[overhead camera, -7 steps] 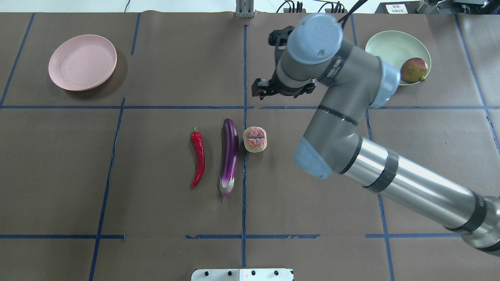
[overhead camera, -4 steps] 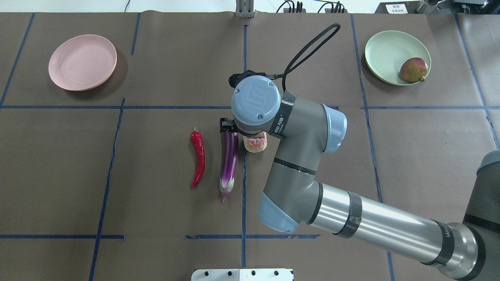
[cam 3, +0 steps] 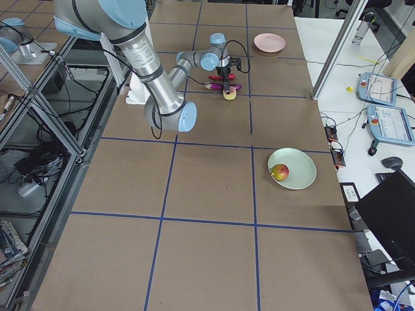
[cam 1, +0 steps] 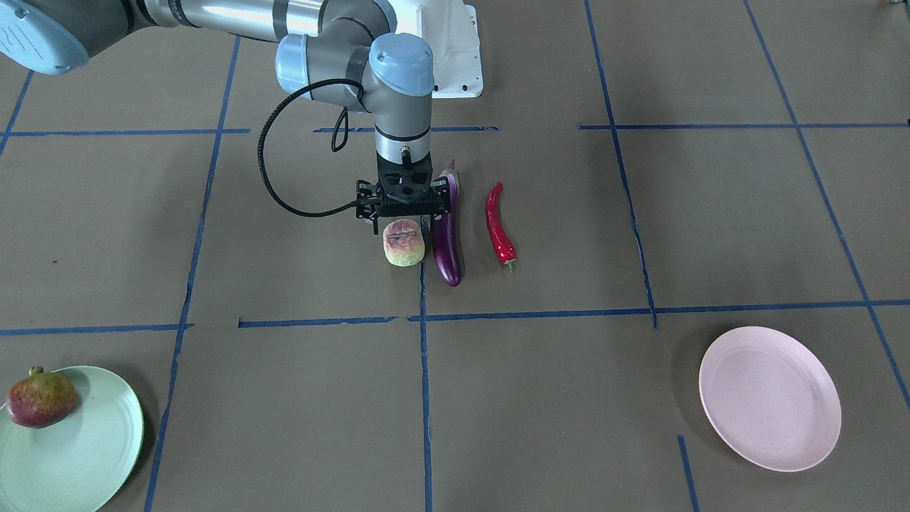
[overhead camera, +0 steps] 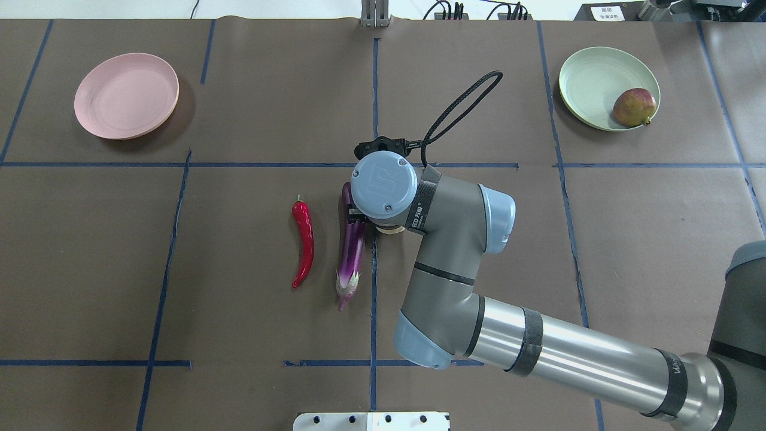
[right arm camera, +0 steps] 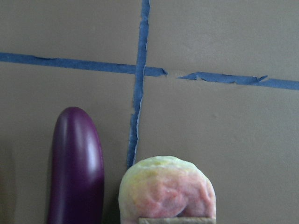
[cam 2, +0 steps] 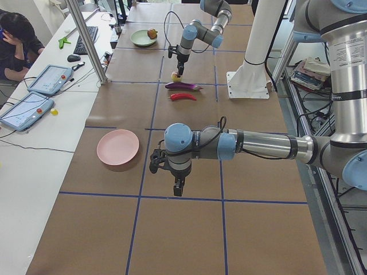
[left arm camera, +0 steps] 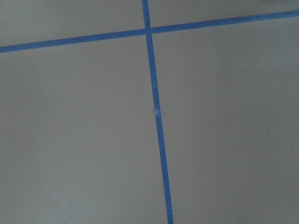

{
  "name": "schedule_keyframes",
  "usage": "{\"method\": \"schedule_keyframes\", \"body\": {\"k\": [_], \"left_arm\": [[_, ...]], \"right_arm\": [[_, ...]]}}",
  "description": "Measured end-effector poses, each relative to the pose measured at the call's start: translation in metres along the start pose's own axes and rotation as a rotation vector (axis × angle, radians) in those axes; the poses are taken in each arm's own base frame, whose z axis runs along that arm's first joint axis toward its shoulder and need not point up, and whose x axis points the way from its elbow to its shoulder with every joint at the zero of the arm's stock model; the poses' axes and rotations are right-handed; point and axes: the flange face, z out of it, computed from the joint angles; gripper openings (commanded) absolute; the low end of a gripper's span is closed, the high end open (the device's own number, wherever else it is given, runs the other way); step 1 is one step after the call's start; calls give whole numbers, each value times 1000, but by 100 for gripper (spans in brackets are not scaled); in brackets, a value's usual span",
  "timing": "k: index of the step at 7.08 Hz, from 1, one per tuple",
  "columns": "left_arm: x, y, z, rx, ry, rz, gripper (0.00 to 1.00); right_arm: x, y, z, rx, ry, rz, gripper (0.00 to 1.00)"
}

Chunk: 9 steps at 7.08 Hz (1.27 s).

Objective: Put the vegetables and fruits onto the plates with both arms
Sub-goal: 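Return the right gripper and grasp the pink pastry, then carry the pink pastry with the right gripper onto the green plate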

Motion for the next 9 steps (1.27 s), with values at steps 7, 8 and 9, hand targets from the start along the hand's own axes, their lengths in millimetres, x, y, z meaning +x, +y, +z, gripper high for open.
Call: {"method": "schedule_keyframes", "body": {"k": [7,8,9], "left_arm": [[0,0,0,0,0,0,100],[0,-1,0,-1,0,1,100],[1,-1,1,-3,0,3,100]], "right_arm": [[33,-60,-14,-4,-27,18,2],[74,-105,-26,-4,-27,-11,2],[129,-149,-33,-5,-17,-56,2]]}}
